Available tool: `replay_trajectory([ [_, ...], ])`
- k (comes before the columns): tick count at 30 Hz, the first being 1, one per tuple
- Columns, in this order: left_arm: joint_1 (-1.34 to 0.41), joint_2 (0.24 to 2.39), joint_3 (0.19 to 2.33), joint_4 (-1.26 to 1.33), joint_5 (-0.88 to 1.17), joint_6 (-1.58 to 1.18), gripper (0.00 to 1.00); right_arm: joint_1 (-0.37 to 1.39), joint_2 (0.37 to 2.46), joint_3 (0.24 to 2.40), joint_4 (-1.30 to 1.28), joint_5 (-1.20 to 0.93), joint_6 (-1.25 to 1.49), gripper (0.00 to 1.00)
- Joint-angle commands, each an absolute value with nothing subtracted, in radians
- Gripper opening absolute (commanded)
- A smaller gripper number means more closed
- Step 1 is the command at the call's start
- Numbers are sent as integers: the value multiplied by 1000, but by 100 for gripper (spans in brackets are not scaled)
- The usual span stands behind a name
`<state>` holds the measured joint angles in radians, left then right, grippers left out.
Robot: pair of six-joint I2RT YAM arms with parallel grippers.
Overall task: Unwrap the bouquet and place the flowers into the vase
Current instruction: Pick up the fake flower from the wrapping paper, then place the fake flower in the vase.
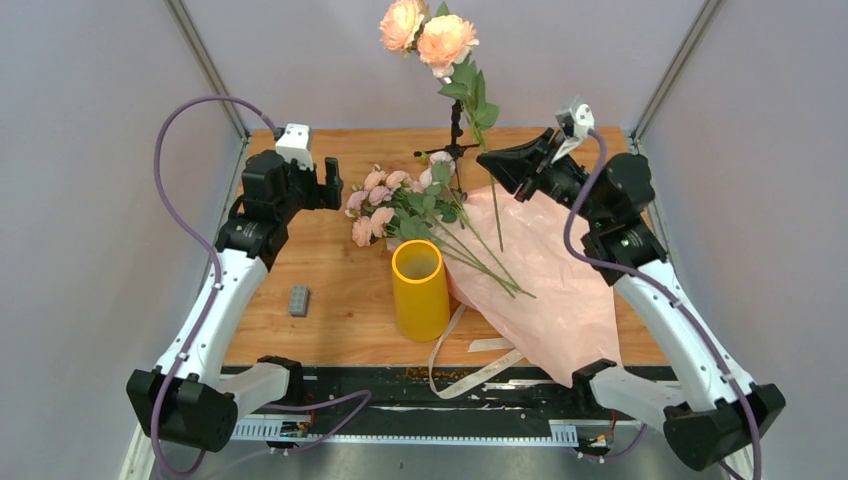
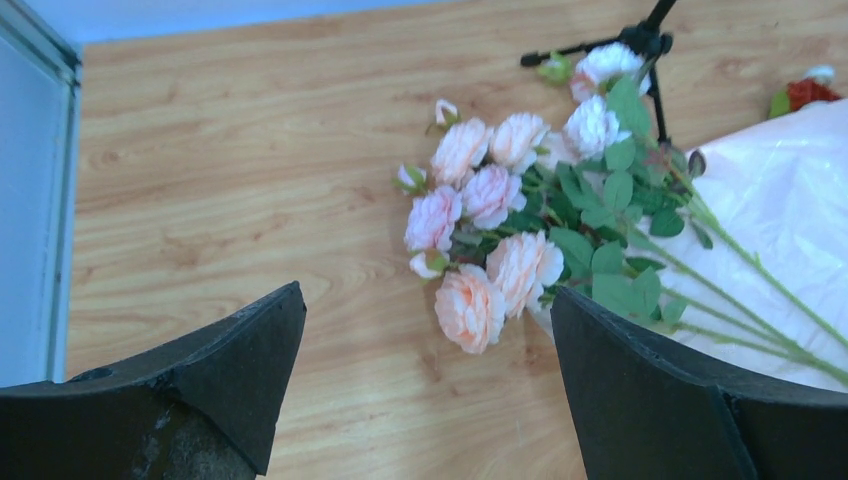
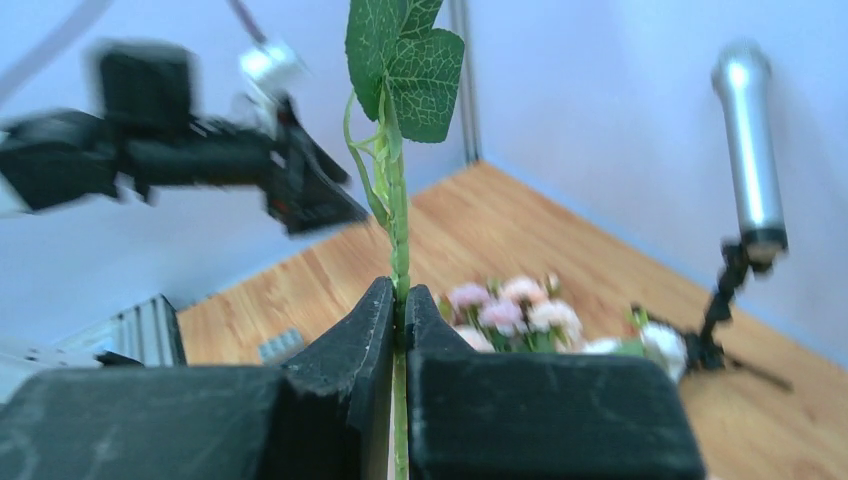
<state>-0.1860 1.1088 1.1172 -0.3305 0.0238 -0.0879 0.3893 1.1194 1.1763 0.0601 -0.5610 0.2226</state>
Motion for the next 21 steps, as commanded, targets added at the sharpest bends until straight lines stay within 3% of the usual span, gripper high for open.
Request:
replay_trajectory([
  [1,-179,1107,1054,-307,4,-110,100,466,1028,1170,245,-563,294,0],
  [12,-179,1081,1030,-293,64,-156,100,786,1107,1219,464,-438,235,0],
  [21,-180,1082,1023,-282,102,-154,100,864,1191,1149,581,-412,232,0],
])
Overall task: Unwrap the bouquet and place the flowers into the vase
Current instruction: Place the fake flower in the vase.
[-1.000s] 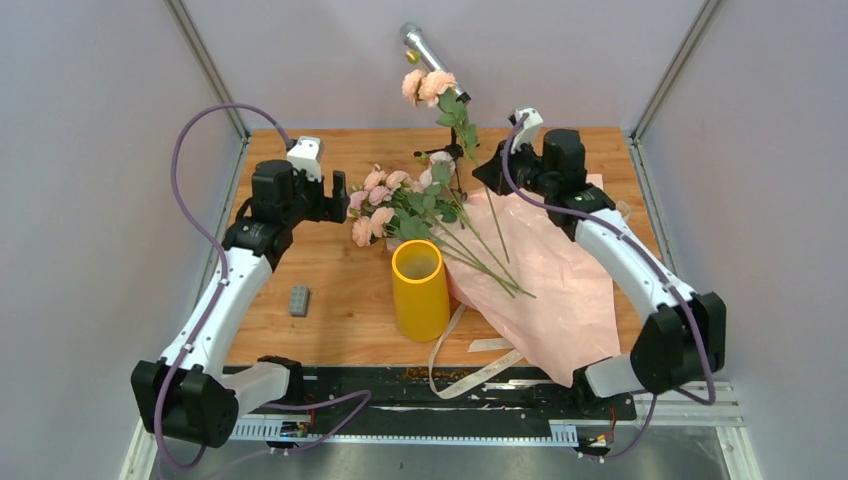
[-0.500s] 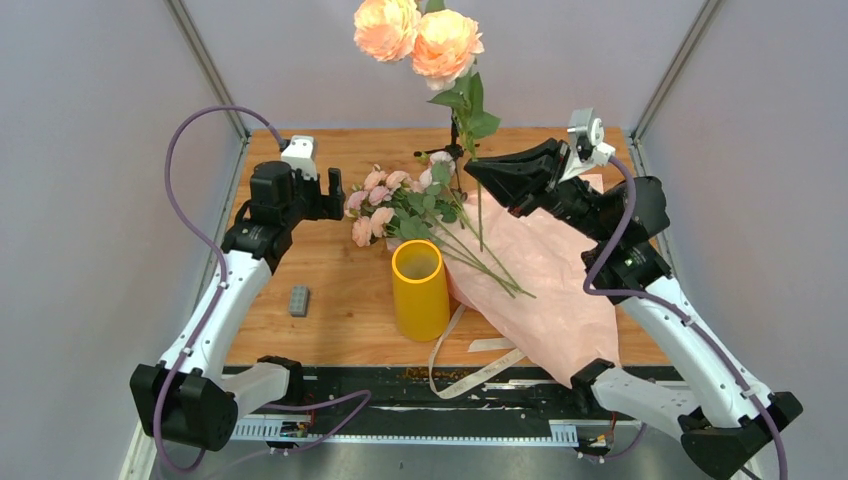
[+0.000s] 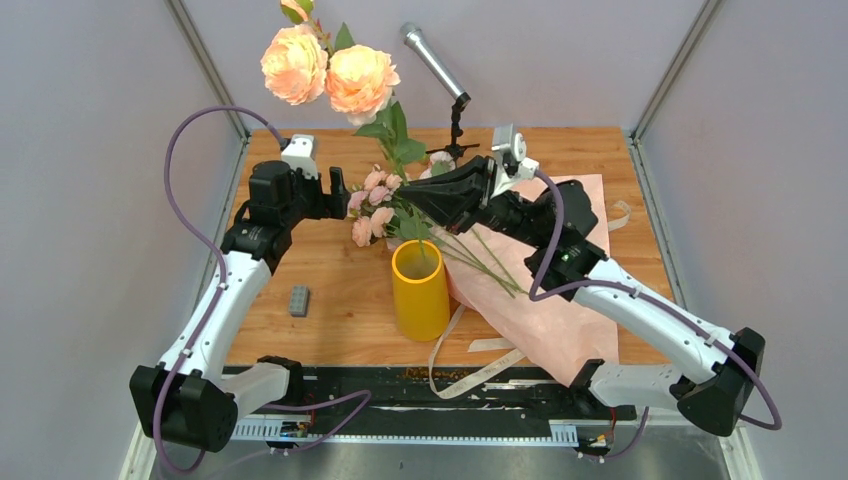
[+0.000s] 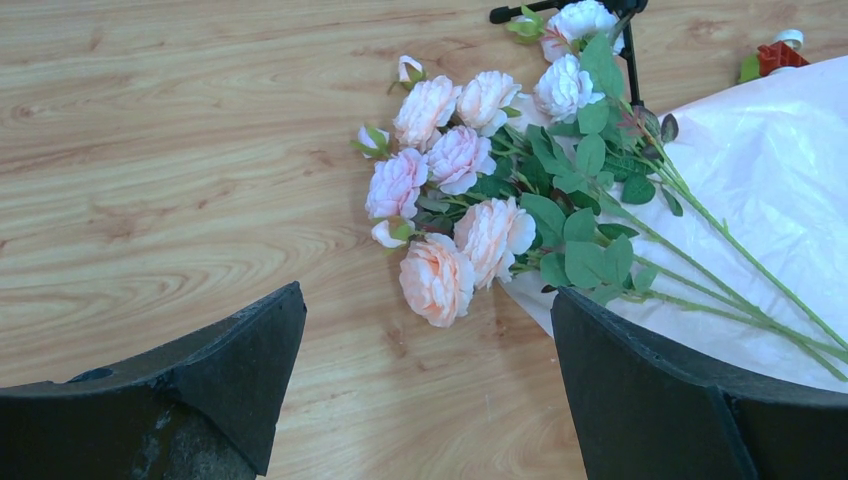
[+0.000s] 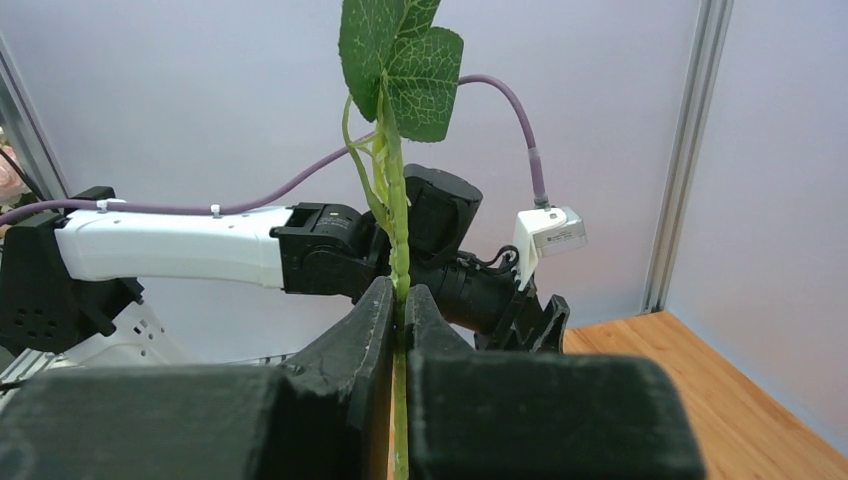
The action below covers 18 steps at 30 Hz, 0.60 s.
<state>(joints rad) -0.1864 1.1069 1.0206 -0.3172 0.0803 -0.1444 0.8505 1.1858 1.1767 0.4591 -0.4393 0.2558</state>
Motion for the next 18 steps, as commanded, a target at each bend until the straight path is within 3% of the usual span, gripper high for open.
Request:
replay_trajectory([
  [1,-179,1080,1022,-280,103,-153,100,864,1192,1127,593,-415,232,0],
  [18,-180,1074,1014,-276,97,-137,100,865,1128,825,588,-393,240,0],
])
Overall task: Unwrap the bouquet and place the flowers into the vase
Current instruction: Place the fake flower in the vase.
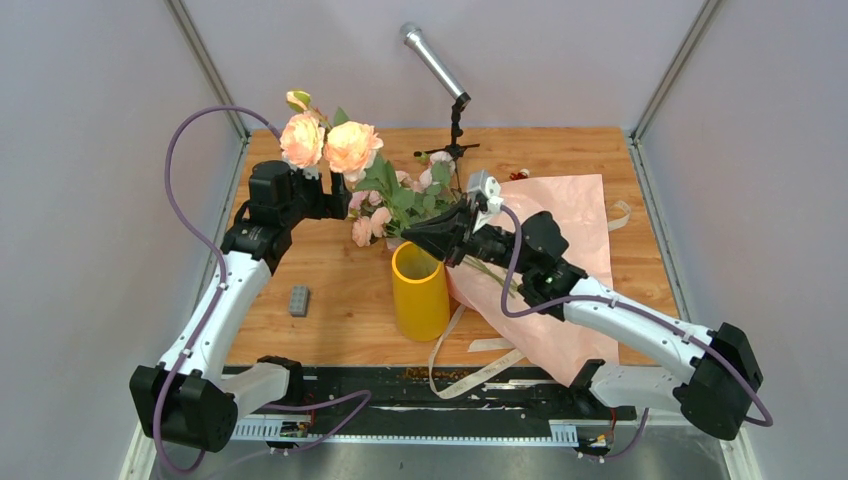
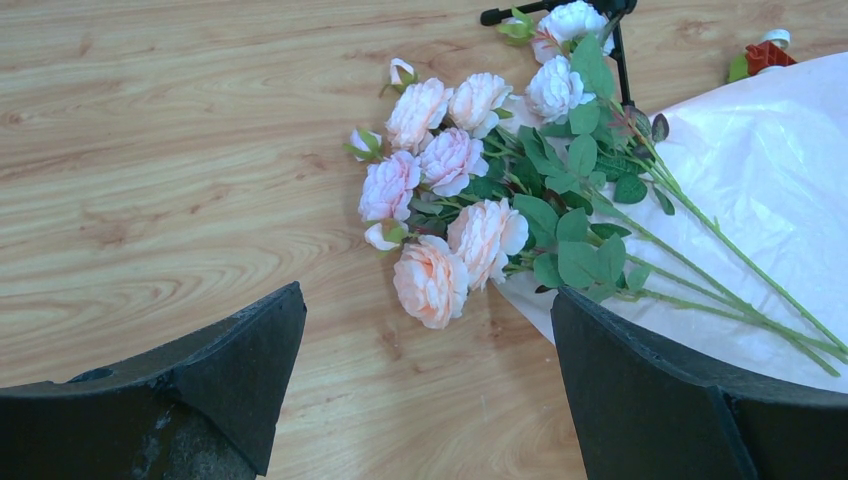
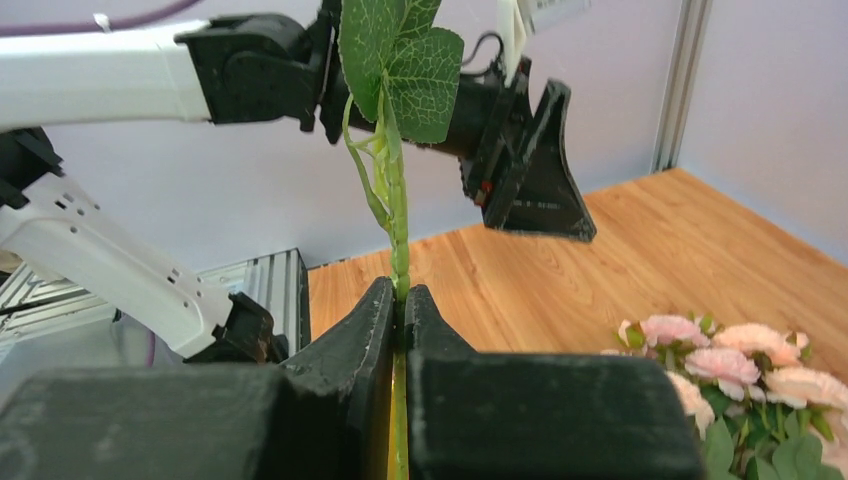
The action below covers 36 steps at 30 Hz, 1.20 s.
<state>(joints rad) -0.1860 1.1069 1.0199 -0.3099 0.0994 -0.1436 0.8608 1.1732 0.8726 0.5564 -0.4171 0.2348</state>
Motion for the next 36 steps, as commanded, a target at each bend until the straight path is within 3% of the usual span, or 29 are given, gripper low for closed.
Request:
replay_trajectory([
  [1,-180,1071,1013,-276,94,-135,100,867,1120,810,586,-389,243,0],
  [9,-179,1078,1013,-279,88,-135,100,866,1108,765,521,-394,233,0],
  [17,-179,1077,1011,-279,81,-137,100,866,1101,778,451,-400,223,21],
  [28,-179,1078,1010,-278,80,-137,100,866,1062,798,383,-400,213,29],
  [36,-179,1074,1006,-276,66,-138,100,865,1007,856,265,-360,193,43],
])
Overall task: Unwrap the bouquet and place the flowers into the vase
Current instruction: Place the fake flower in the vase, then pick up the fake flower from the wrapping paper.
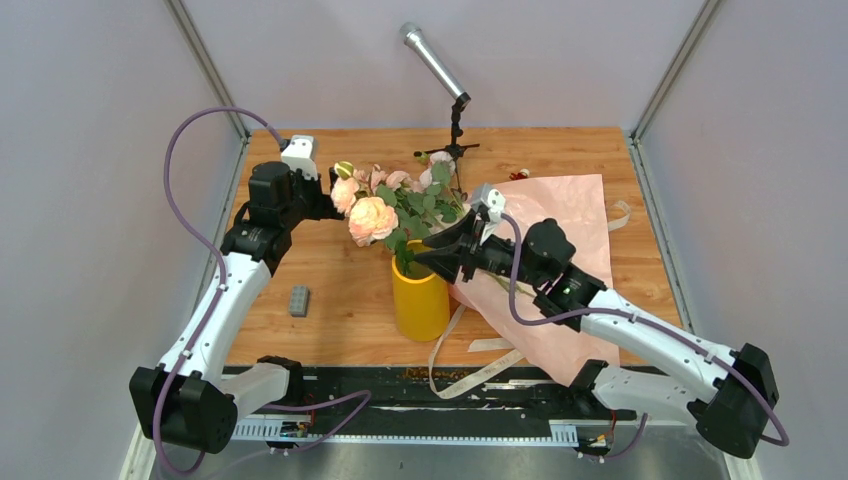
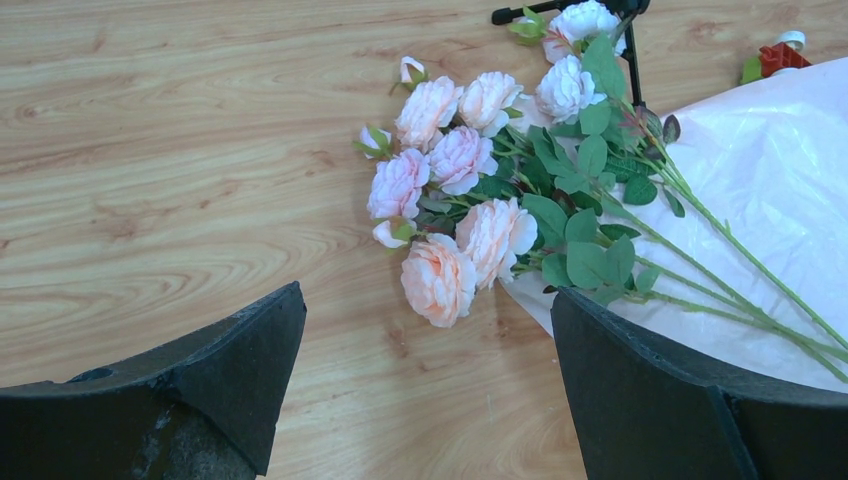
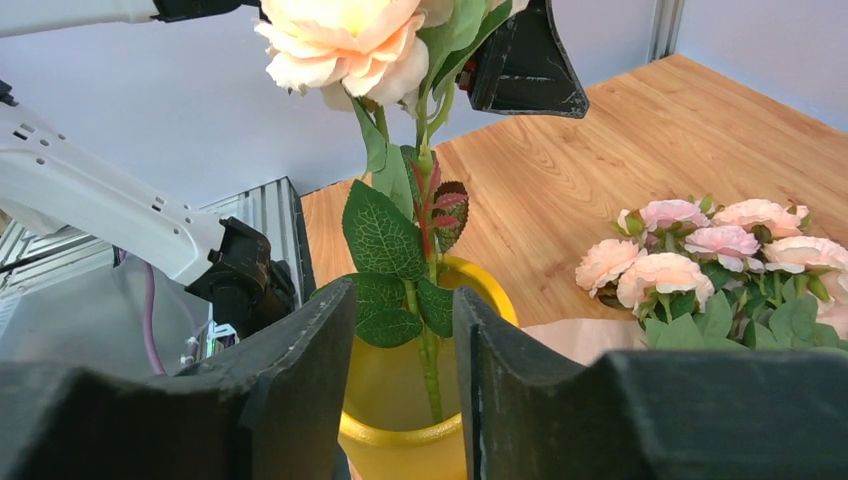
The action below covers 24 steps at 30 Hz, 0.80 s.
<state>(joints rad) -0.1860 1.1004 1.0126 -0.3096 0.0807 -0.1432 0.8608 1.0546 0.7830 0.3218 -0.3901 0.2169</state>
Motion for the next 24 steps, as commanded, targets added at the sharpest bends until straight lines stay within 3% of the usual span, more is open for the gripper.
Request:
replay_trajectory([
  [1,-179,1073,1005,-274,64,-138,100,865,998,864,248,-349,190,46],
  [13,-180,1042,962,-224,3,-133,100,815,938,971,-47,-177,160,74],
  [18,-179,1031,935,-188,-27,-131,100,621,962,961,-129,-306,247,75],
  [24,-179,1029,913,-164,-103,-97,100,357,1019,872,-113,-455,348,69],
])
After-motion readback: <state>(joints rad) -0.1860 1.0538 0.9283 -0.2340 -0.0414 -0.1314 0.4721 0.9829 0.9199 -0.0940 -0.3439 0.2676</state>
